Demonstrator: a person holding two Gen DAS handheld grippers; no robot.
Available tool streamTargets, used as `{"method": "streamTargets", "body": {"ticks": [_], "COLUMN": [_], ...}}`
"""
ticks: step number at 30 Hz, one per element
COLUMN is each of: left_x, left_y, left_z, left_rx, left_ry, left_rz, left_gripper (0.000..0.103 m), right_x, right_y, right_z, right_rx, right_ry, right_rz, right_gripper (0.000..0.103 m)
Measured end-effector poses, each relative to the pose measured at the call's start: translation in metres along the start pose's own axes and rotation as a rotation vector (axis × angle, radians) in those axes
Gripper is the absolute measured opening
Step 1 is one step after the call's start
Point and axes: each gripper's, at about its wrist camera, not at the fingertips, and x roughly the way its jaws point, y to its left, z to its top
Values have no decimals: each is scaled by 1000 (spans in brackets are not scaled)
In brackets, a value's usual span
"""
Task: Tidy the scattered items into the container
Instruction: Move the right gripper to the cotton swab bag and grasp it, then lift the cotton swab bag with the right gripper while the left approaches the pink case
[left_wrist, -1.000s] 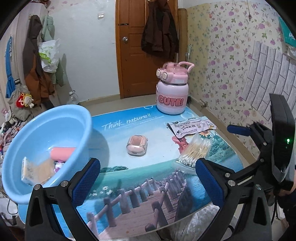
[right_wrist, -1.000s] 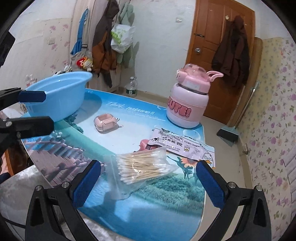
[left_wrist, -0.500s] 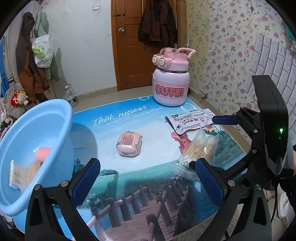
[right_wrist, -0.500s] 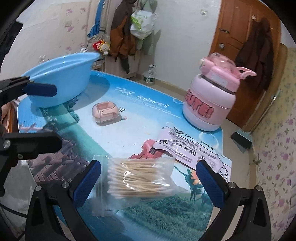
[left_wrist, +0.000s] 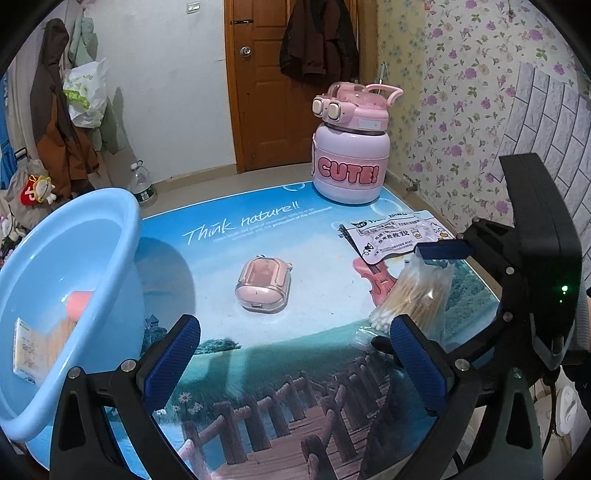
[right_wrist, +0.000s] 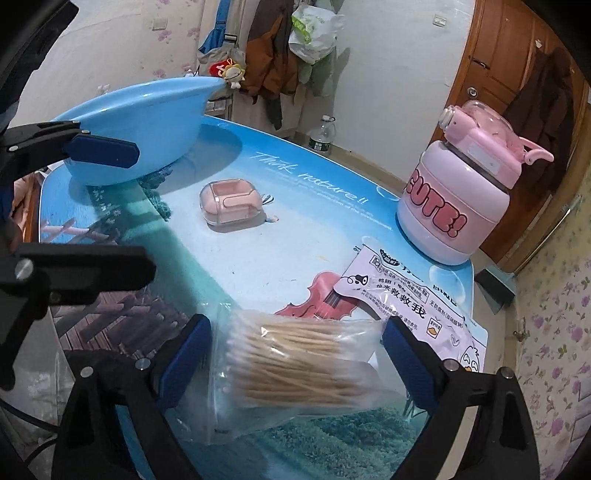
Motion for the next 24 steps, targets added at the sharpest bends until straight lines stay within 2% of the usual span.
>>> {"method": "streamTargets", "body": {"ticks": [9, 11, 20, 24], "left_x": [1, 1, 6, 13], "left_y": [0, 0, -2, -2], "left_z": [1, 1, 4, 7], "left_rx": [6, 6, 10, -1], "left_ry": [1, 1, 14, 35], "left_rz": [2, 0, -18, -38], "left_gripper": [103, 103, 103, 103], "right_x": [-3, -8, -25, -34], "right_y": [-13, -15, -23, -29], "right_z": [-2, -8, -27, -39], "right_rx": [62, 79, 138, 209], "right_ry": [-1, -9, -24, -29], "right_rz": [58, 49, 10, -21], "right_gripper": [84, 74, 71, 70]}}
